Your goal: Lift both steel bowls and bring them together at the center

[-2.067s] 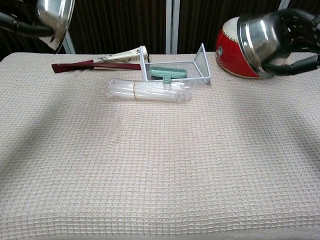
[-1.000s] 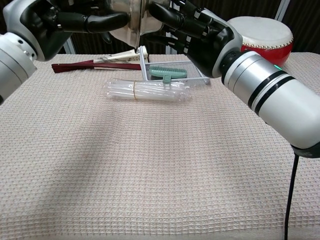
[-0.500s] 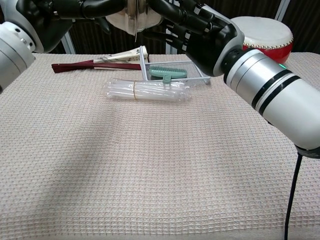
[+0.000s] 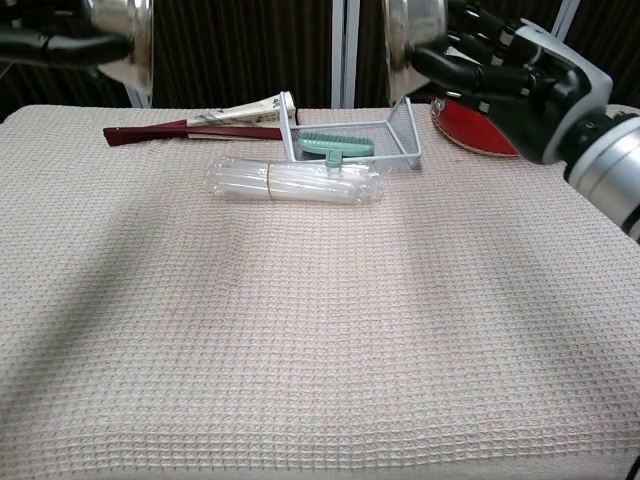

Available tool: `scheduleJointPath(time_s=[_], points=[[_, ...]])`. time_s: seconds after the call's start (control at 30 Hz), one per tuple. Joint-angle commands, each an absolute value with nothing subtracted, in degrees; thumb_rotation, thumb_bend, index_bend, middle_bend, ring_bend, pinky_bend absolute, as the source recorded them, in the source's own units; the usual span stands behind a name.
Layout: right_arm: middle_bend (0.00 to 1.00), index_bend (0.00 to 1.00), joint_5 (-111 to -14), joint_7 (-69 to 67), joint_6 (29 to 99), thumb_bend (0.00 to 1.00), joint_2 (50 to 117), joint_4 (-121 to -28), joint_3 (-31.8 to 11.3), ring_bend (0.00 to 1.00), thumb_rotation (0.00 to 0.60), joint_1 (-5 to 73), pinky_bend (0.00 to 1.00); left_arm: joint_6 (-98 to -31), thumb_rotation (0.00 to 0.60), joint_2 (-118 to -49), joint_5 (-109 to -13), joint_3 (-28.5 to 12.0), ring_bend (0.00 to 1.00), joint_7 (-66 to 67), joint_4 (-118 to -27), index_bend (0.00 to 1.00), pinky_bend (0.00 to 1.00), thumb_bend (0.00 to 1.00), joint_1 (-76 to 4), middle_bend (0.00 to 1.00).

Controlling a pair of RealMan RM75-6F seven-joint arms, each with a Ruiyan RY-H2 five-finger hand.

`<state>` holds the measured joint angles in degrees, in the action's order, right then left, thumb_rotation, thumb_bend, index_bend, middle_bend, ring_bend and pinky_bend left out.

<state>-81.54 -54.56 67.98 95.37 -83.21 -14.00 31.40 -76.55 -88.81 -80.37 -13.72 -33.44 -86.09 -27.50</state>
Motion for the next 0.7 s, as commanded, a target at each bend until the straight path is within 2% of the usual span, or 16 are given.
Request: scheduleJointPath(time_s=[0.03, 0.13, 0.27, 0.4, 0.57, 0.63, 0.7], points=[[0.35, 0.27, -79.47, -30.47, 67.17, 0.32, 85.95, -85.29, -5.32, 0.26, 0.6, 25.6, 0.31, -71.53, 0.6, -82.61, -83.15, -6.77, 0.43, -19.95, -76.41, 0.39, 0.55, 0.09, -26.79, 0.43], [0.35, 0.27, -75.69, -19.5, 65.45, 0.32, 82.07, -89.21, -2.8, 0.26, 0.6, 23.85, 0.31, -67.83, 0.6, -80.04, -85.33, -3.33, 0.43, -12.52, -73.73, 0.41, 0.54, 0.09, -27.61, 0.43], [0.35, 0.27, -71.48, -10.02, 64.83, 0.32, 79.49, -93.66, -1.51, 0.26, 0.6, 22.5, 0.31, -58.72, 0.6, -78.13, -83.65, -2.25, 0.43, 0.32, -77.16, 0.41, 0.54, 0.1, -31.59, 0.43], [0.35, 0.27, -69.18, -4.78, 64.95, 0.32, 78.66, -96.24, -1.02, 0.26, 0.6, 21.55, 0.31, -57.0, 0.6, -81.5, -80.44, -3.52, 0.43, 10.12, -75.21, 0.41, 0.54, 0.1, -33.02, 0.43], [0.35, 0.27, -68.75, -1.33, 64.62, 0.32, 77.3, -99.04, -0.45, 0.26, 0.6, 21.07, 0.3, -53.34, 0.6, -84.06, -77.38, -4.53, 0.42, 15.08, -70.72, 0.41, 0.53, 0.1, -35.18, 0.43], [0.35, 0.27, -68.27, -0.96, 64.37, 0.32, 77.32, -99.22, -0.9, 0.26, 0.6, 21.07, 0.3, -50.12, 0.6, -83.92, -75.54, -4.61, 0.4, 16.7, -70.32, 0.39, 0.5, 0.1, -36.38, 0.42], [0.33, 0.26, -67.84, -0.98, 64.14, 0.31, 77.6, -98.91, -1.5, 0.25, 0.6, 21.15, 0.28, -47.28, 0.6, -83.08, -74.41, -4.34, 0.34, 17.33, -71.16, 0.31, 0.43, 0.09, -37.32, 0.36]])
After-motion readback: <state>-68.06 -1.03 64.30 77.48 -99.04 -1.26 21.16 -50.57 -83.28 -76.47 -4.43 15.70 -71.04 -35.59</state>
